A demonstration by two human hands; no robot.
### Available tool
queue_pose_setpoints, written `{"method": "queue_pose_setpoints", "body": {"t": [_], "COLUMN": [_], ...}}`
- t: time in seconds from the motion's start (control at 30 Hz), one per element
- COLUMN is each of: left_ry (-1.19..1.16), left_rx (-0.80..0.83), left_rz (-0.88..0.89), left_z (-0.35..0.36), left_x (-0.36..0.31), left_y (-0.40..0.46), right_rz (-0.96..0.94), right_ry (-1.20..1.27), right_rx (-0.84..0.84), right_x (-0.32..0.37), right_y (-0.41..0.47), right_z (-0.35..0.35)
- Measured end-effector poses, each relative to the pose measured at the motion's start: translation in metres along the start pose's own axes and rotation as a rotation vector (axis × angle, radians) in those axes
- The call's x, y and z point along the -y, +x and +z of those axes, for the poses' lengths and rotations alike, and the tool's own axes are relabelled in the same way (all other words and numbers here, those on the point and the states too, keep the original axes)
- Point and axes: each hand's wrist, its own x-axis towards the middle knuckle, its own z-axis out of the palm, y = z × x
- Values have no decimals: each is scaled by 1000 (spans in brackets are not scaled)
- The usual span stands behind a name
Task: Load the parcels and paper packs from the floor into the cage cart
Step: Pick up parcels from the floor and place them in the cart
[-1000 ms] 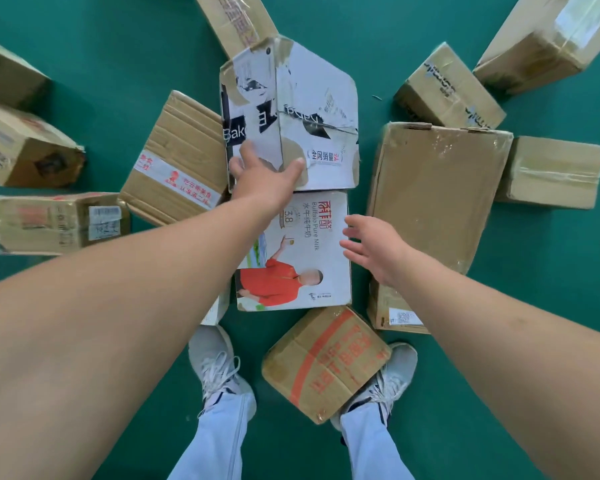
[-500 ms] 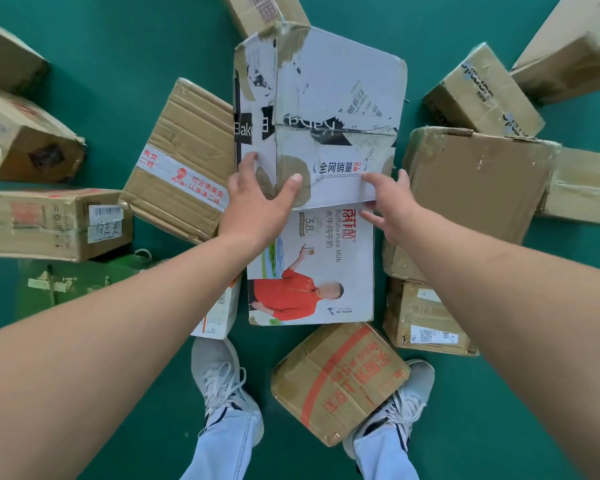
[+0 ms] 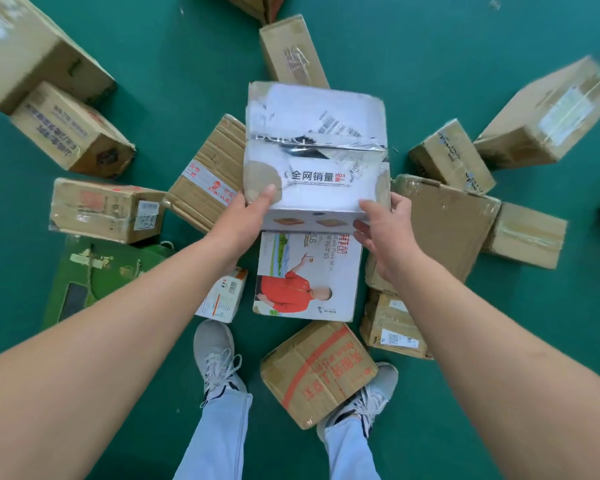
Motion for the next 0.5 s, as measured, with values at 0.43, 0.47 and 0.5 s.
{"method": "queue_pose_setpoints", "body": {"t": [0.43,0.47,0.5], "left_ry": [-314,-341,-358], "left_rx": [-174,-188,-200], "left_rz": [10,1,-8], "left_z": [-111,-117,-124], "left_x": [-14,-11,-9], "left_y": [-292,-314,-338], "right_rz": [-212,-218,-230], "right_ry": [-323,-346,-371], "right_rx": [31,38,41], "right_x": [83,87,91], "right_y": [-293,-315,-336], "right_z": [15,15,15]}}
